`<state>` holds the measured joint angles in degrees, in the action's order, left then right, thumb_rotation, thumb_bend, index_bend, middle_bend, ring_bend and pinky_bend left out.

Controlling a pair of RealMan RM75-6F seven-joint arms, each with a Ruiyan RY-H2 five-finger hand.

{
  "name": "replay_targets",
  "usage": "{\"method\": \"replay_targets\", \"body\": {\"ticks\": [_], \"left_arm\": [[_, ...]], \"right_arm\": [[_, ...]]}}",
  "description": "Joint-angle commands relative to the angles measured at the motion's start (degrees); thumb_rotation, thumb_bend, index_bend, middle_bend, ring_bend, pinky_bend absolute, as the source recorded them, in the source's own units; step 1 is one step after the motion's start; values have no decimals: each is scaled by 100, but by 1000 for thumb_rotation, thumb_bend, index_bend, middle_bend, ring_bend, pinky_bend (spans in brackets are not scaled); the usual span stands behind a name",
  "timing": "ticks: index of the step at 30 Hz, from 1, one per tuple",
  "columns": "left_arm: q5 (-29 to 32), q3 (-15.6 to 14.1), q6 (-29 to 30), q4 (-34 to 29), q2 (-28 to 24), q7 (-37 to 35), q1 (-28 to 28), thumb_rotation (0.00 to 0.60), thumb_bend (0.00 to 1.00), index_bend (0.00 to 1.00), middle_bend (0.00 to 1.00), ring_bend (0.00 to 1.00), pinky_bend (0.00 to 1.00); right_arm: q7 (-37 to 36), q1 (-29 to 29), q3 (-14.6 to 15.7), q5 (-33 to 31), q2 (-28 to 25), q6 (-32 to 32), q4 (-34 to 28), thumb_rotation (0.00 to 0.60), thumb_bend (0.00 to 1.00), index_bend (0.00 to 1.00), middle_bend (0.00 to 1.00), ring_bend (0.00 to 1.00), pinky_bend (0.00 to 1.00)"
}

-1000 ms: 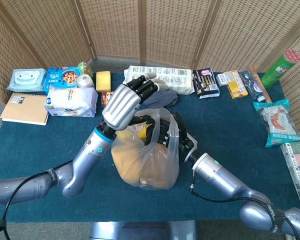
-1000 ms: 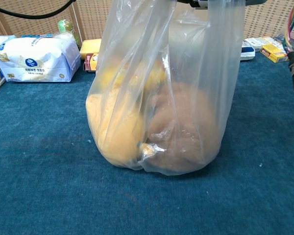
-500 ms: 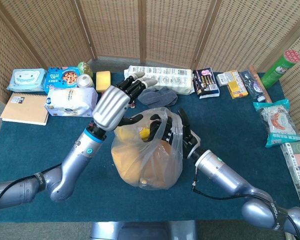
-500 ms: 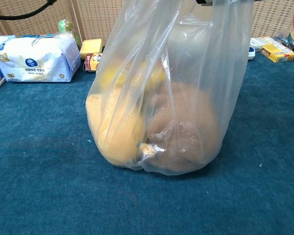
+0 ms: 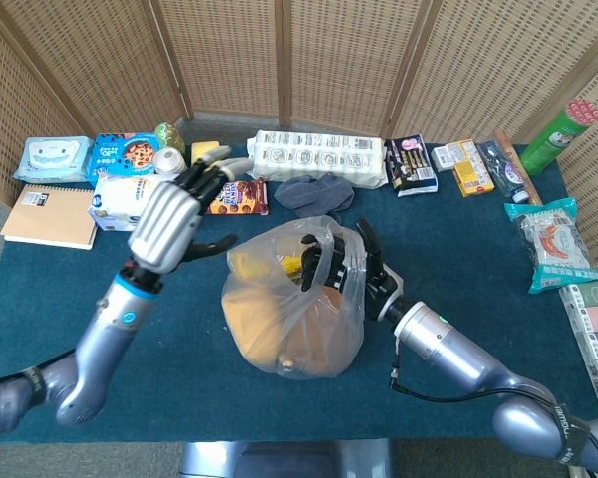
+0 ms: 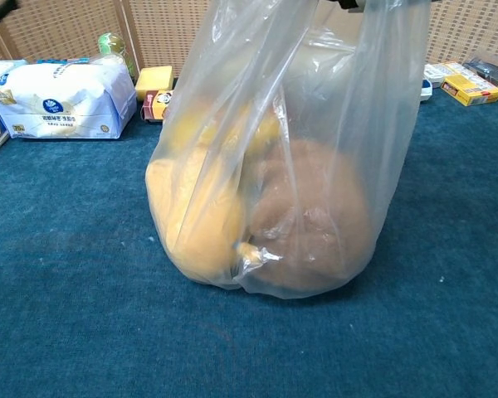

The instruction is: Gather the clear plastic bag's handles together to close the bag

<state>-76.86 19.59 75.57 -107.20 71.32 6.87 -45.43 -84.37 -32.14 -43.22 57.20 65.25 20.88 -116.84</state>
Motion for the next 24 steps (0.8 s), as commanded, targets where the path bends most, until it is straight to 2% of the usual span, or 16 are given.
{"method": "replay_targets", "body": {"ticks": [1,9,15,18,24], "left_arm": [[-266,-410,388,-153,-267,79,518,600,26,127,215,112,343],[-749,-1219,976,-133,-653,307,1501,600,27,125,215,111,342],[-1128,-1728,1531,142,-508,96,2222,600,27,126,216,112,342],[-1209,-1945,1719,280,-419,-70,2551,600,27,125,216,112,343],[-1113,-2146,1937,500,-285,-461,3046,600,28,125,216,112,342]], "right_arm": [[-29,26,-166,-185,-114,-207,-66,217,212,405,545,528,537],[-108,103,-664,-801,-363,-634,-177,456,225,458,578,590,666],[-156,187,-996,-1461,-600,-697,-236,593,247,511,638,670,774],[-143,196,-1109,-1782,-753,-753,-286,600,249,524,650,686,800],[-103,275,-1417,-2239,-978,-804,-384,600,251,539,664,699,838]]}}
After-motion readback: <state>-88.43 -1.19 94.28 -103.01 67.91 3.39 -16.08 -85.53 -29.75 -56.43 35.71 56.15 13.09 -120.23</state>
